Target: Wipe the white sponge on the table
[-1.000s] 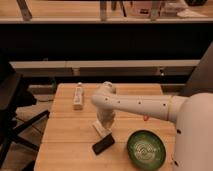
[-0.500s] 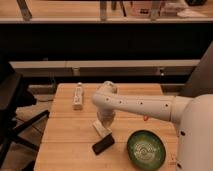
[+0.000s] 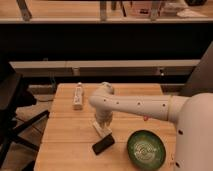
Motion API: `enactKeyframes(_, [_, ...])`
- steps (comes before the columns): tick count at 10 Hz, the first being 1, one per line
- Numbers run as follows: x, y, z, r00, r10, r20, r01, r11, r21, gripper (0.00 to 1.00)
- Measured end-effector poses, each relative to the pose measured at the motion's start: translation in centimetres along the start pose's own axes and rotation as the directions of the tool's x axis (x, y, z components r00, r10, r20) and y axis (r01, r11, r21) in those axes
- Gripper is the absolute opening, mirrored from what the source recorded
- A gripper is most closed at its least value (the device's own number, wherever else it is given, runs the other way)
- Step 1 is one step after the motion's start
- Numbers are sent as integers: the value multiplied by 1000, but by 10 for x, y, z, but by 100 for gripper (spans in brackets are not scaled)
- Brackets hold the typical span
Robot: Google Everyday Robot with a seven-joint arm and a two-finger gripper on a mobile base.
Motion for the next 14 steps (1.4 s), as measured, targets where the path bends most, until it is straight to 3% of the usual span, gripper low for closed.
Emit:
enactKeyframes(5, [2, -7, -2, 999, -29, -19, 29, 999, -19, 80])
enactKeyframes(12, [7, -13, 51, 998, -31, 62, 32, 999, -14, 80])
enactKeyframes(14, [-2, -1, 41, 999, -19, 47, 19, 1000, -15, 70])
